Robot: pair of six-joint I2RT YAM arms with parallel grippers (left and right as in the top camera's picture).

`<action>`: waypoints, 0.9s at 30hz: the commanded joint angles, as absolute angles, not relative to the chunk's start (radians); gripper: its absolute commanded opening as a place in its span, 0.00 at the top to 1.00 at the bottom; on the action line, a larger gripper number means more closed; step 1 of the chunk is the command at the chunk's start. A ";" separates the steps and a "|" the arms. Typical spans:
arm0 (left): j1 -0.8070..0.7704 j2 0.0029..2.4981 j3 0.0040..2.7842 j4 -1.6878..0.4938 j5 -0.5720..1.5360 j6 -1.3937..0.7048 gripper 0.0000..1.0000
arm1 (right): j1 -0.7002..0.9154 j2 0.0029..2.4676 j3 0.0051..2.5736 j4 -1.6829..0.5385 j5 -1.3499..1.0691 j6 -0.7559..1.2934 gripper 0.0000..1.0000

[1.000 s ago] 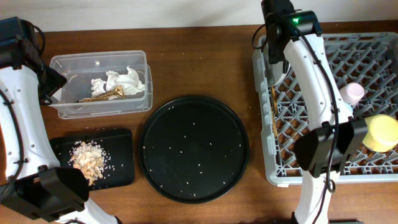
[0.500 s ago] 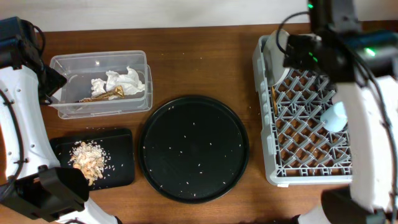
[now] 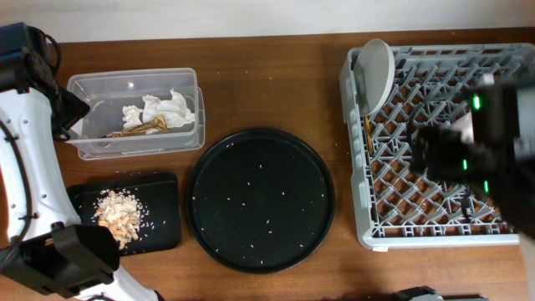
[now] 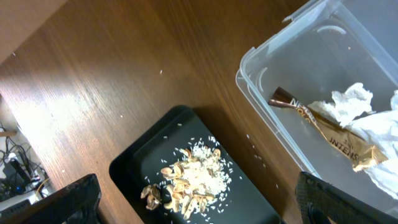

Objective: Sort waste into correct bins and load items into the dishwasher rack

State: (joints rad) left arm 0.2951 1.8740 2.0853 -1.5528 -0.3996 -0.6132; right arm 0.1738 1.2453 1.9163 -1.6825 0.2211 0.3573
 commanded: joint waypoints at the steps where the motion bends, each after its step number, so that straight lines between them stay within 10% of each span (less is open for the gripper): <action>1: 0.298 1.870 2.094 -1.554 -0.407 -0.616 0.01 | 0.178 1.103 1.746 -1.675 0.213 0.376 0.02; 27: 0.298 1.870 2.094 -1.554 -0.407 -0.616 0.01 | 0.178 0.922 1.562 -1.665 0.067 0.383 0.02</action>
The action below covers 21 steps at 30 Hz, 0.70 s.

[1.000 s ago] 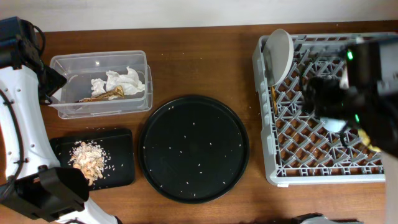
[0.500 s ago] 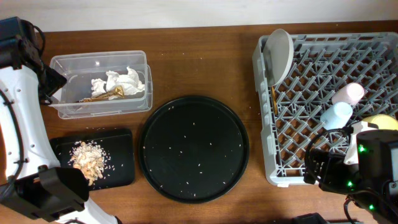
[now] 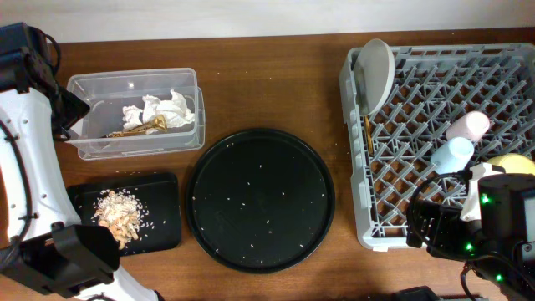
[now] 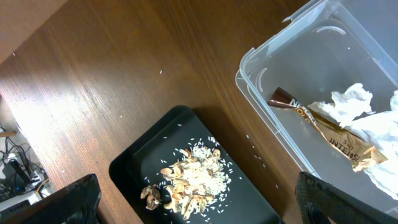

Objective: Sort waste into correct bins and load items into the dishwasher rack

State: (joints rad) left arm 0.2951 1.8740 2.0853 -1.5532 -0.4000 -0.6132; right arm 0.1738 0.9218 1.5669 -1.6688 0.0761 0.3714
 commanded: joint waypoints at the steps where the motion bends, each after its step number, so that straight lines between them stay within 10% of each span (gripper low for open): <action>1: 0.298 1.870 2.094 -1.554 -0.407 -0.616 0.01 | 0.178 0.922 1.562 -1.664 0.067 0.383 0.02; 21: 0.298 1.870 2.094 -1.554 -0.407 -0.616 0.01 | 0.178 0.461 1.328 -1.517 0.118 0.372 0.02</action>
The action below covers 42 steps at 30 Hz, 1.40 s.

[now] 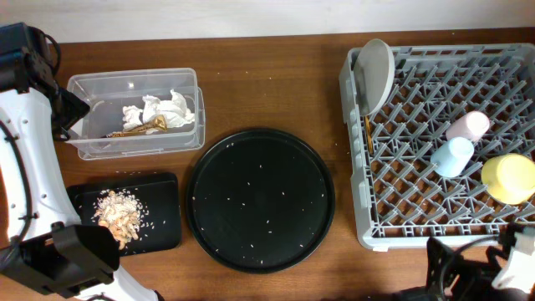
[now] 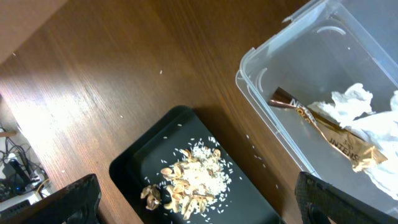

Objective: Sort waste into correct bins and load items into the dishwasher rack

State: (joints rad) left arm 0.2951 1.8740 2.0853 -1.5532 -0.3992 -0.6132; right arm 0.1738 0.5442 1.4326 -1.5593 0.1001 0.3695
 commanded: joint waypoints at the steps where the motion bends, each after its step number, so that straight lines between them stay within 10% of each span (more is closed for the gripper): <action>1: 0.298 1.870 2.094 -1.554 -0.407 -0.616 0.01 | 0.178 0.422 1.271 -1.482 0.117 0.372 0.02; 15: 0.298 1.870 2.094 -1.554 -0.407 -0.616 0.01 | 0.176 0.068 0.470 -0.749 0.052 0.372 0.02; 42: 0.298 1.870 2.094 -1.554 -0.407 -0.616 0.01 | 0.096 0.004 0.006 -0.078 0.022 0.345 0.02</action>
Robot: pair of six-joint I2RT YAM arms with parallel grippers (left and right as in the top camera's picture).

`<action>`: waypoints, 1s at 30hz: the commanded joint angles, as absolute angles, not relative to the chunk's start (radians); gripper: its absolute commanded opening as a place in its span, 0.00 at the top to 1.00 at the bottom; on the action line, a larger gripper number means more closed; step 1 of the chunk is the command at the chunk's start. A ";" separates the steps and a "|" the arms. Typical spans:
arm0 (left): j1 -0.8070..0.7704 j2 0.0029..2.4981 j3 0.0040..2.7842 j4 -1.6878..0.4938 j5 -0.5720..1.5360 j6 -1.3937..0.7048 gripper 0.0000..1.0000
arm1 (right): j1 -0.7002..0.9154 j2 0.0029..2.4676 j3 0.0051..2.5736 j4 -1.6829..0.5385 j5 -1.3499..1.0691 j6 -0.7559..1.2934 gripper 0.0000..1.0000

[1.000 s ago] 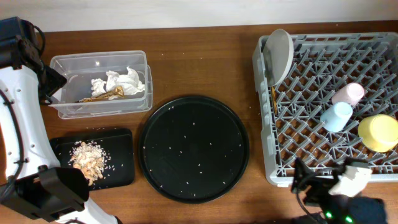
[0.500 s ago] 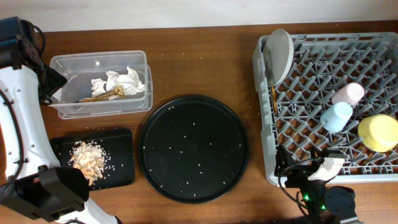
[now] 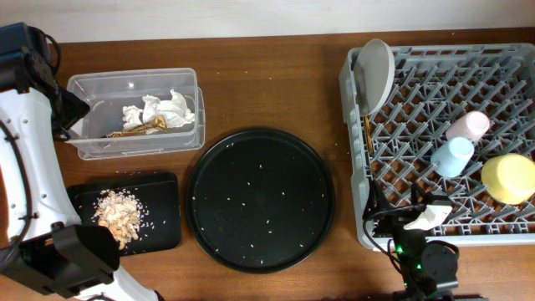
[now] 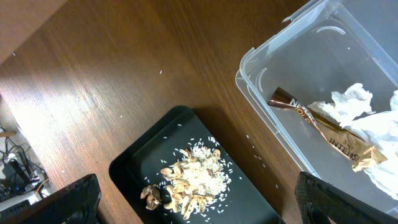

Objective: Sort waste into correct bins and load items into the dishwasher rack

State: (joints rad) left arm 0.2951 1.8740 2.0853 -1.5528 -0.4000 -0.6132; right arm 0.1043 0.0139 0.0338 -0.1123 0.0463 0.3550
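A clear plastic bin (image 3: 92,144) (image 4: 261,59) holds crumpled white tissue (image 3: 163,109) (image 4: 351,102) and a gold wrapper (image 4: 329,134). A black tray (image 3: 159,209) (image 4: 134,158) carries rice and nut shells (image 3: 119,214) (image 4: 193,180). The grey dishwasher rack (image 3: 355,167) holds a grey plate (image 3: 375,73), a pink cup (image 3: 467,126), a blue cup (image 3: 452,155) and a yellow cup (image 3: 509,177). My left gripper (image 4: 199,202) hangs open high above the tray and bin, holding nothing. Part of my right arm (image 3: 422,242) shows by the rack's front edge; its fingers cannot be made out.
A large round black plate (image 3: 259,251) dotted with rice grains lies mid-table between bin and rack. A gold utensil (image 3: 368,134) stands in the rack's left side. My white left arm (image 3: 33,167) runs along the table's left edge.
My right arm was at the frame's bottom right corner and now sits further left, just below the rack's front edge. The left gripper and all objects are unchanged.
First my right arm was a blur over the rack's right half, hiding the cups. Then it stood at the rack's front right with all three cups showing. It then sat at the bottom right corner, and now below the rack. The left arm never moved.
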 commanded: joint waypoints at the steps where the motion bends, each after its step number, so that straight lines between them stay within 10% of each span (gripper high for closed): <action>1: 0.298 1.870 2.094 -1.554 -0.407 -0.616 0.01 | 0.092 0.004 0.006 -0.074 0.022 0.345 0.02; 30: 0.298 1.870 2.094 -1.554 -0.407 -0.616 0.01 | -0.074 0.004 0.006 -0.080 -0.010 -0.071 0.02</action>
State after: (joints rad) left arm 0.2951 1.8740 2.0853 -1.5528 -0.4000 -0.6136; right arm -0.0643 0.0120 0.0109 -0.0746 -0.0059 -0.0414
